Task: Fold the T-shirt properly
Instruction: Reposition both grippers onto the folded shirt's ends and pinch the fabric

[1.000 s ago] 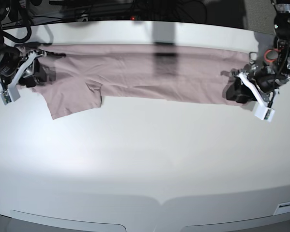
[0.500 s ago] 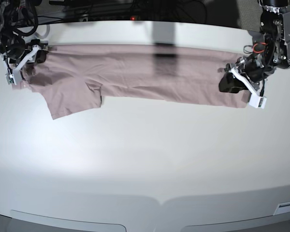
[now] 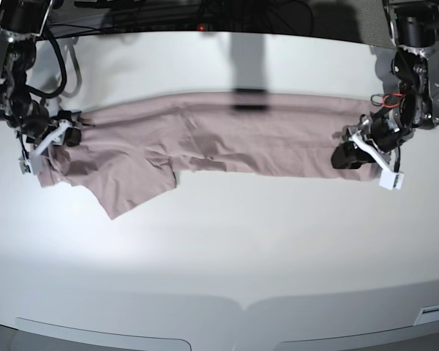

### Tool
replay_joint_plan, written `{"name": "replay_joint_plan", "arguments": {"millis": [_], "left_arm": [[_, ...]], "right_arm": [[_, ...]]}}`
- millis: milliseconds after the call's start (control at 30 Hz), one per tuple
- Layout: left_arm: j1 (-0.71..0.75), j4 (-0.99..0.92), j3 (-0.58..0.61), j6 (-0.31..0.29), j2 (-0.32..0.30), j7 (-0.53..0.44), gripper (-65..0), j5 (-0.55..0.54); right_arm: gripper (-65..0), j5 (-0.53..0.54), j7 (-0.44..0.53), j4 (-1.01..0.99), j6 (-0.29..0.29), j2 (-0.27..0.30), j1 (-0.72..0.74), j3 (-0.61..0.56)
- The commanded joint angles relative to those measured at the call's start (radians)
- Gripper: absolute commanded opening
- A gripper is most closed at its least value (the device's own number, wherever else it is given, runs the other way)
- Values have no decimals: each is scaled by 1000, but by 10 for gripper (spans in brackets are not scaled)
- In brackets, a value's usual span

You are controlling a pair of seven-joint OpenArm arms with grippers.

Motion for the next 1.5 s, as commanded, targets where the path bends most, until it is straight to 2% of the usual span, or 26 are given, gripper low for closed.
{"name": "replay_joint_plan", "arguments": {"millis": [0, 233, 667, 933, 1000, 1133, 1233, 1467], "left_arm": [[10, -57, 7, 101, -7, 130, -440, 174], [-100, -196, 7, 105, -10, 68, -440, 282], [-198, -222, 7, 106, -15, 60, -446, 286], [-209, -222, 7, 139, -88, 39, -446, 284], [-217, -221, 7, 139, -109, 47, -446, 256], [-238, -220, 7, 139, -144, 65, -446, 114], [-256, -220, 7, 138, -156, 74, -446, 55], [-300, -220, 6, 138, -159, 73, -444, 56]], "right_arm": [[-419, -14, -27, -10, -15, 3, 3, -18], [-419, -56, 12, -19, -67, 3, 23, -37], [-419, -89, 32, -19, -142, 3, 24, -37], [-419, -132, 23, -19, -141, 2, 24, -37], [-419, -126, 26, -18, -141, 3, 25, -37], [-419, -110, 25, -18, -141, 3, 24, -37], [-419, -110, 26, -18, -141, 3, 25, -37], [-419, -109, 26, -18, -141, 3, 28, -37]]}}
